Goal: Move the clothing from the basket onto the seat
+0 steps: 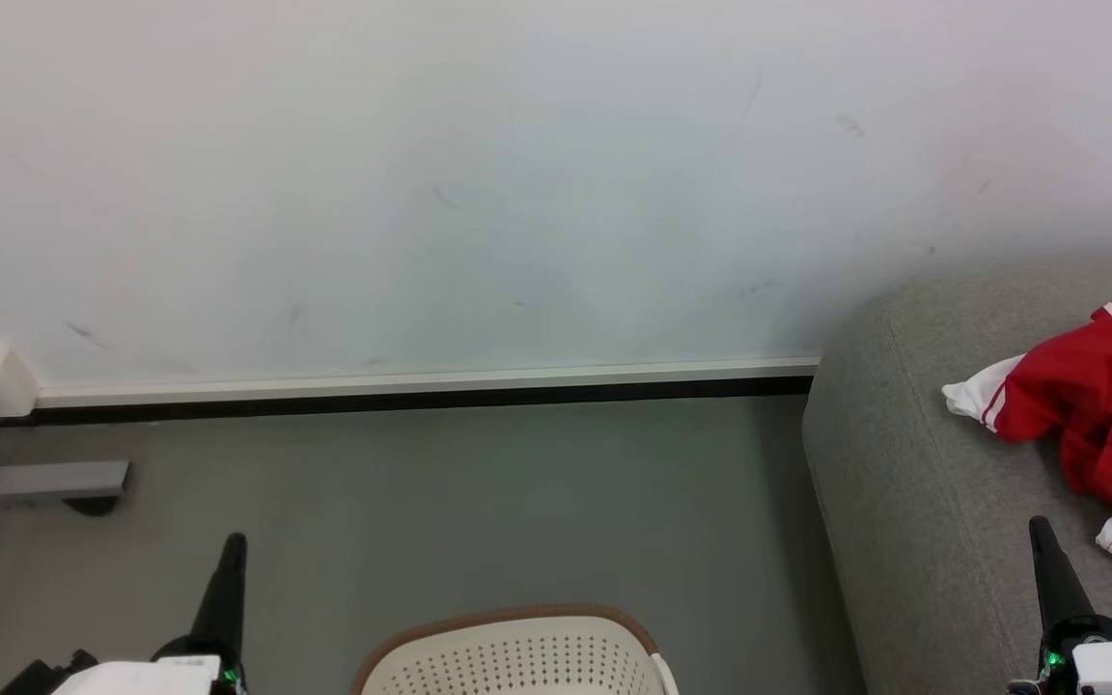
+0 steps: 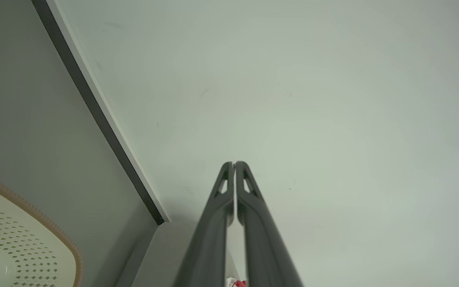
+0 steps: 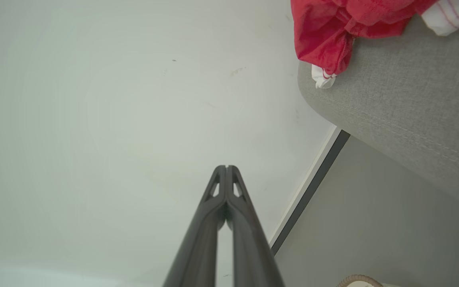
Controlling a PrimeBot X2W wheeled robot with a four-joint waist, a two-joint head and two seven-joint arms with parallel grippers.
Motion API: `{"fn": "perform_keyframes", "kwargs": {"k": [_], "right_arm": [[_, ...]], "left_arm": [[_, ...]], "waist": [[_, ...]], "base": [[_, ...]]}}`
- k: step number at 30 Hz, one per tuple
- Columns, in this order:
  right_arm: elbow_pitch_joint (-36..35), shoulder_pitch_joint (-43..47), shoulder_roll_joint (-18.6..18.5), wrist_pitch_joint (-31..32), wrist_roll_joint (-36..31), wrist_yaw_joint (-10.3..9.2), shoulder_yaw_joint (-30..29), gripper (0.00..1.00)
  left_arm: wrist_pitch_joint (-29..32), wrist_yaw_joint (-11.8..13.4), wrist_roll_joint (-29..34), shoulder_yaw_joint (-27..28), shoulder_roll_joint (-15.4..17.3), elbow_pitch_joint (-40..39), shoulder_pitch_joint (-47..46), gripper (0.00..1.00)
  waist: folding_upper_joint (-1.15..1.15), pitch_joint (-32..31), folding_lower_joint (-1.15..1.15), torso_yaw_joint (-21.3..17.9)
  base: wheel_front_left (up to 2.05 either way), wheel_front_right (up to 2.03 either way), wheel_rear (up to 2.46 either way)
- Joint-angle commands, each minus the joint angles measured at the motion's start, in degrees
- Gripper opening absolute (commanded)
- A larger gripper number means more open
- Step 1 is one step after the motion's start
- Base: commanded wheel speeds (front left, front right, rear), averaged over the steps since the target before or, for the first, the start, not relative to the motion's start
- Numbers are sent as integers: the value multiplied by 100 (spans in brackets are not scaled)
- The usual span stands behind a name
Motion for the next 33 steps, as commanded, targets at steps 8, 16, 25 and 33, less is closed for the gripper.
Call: {"fn": "perform_keyframes", "kwargs": {"k": [8, 16, 25, 33], "right_arm": [[6, -91, 34, 117, 360, 4, -115, 0], [15, -101, 78, 202, 641, 4, -198, 0], [27, -121, 127, 295, 926, 4, -274, 0], [30, -127, 143, 334, 987, 4, -303, 0]], "left_arm": [[113, -55, -435, 16, 20, -5, -125, 0], [203, -81, -755, 18, 17, 8, -153, 0], [301, -102, -1102, 20, 14, 21, -194, 0], [327, -104, -1222, 20, 13, 25, -204, 0]], "waist": [[0, 7, 0, -2], [0, 14, 0, -3], [0, 22, 0, -5], [0, 25, 0, -6]], "base": [[0, 0, 0], [0, 0, 0], [0, 0, 0], [0, 0, 0]]}}
